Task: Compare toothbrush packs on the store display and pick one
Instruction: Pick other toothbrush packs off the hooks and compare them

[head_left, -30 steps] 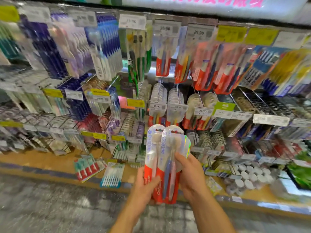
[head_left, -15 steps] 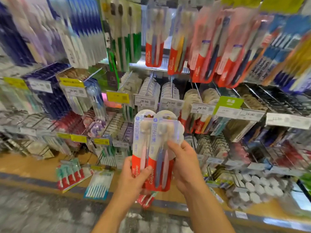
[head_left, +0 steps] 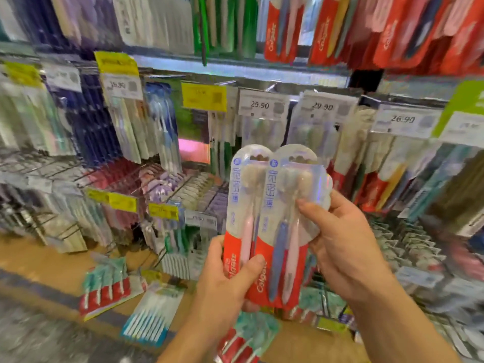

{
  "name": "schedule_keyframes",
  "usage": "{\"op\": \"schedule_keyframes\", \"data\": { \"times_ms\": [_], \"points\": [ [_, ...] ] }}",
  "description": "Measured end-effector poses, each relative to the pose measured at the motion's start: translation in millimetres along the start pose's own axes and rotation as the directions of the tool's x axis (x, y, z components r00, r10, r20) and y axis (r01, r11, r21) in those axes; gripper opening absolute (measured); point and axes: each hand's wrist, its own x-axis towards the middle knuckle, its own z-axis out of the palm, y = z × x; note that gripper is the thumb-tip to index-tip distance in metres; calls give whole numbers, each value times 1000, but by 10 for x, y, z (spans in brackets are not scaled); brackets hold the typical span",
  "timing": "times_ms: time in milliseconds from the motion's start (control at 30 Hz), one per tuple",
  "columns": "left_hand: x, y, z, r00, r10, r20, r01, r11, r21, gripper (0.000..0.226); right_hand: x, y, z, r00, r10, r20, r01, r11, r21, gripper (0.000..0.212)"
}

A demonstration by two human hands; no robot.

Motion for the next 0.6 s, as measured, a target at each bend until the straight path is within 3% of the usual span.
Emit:
{"op": "schedule_keyframes", "data": {
  "times_ms": [367,600],
  "points": [
    [159,-755,-53,985,136,109,-136,991,-7,29,-121,487,-319,989,-147,27,149,975,-166,32],
    [112,-945,-88,965,246,88,-244,969,-39,28,-225,530,-317,990,-136,27,139,972,-189,44]
  ]
}}
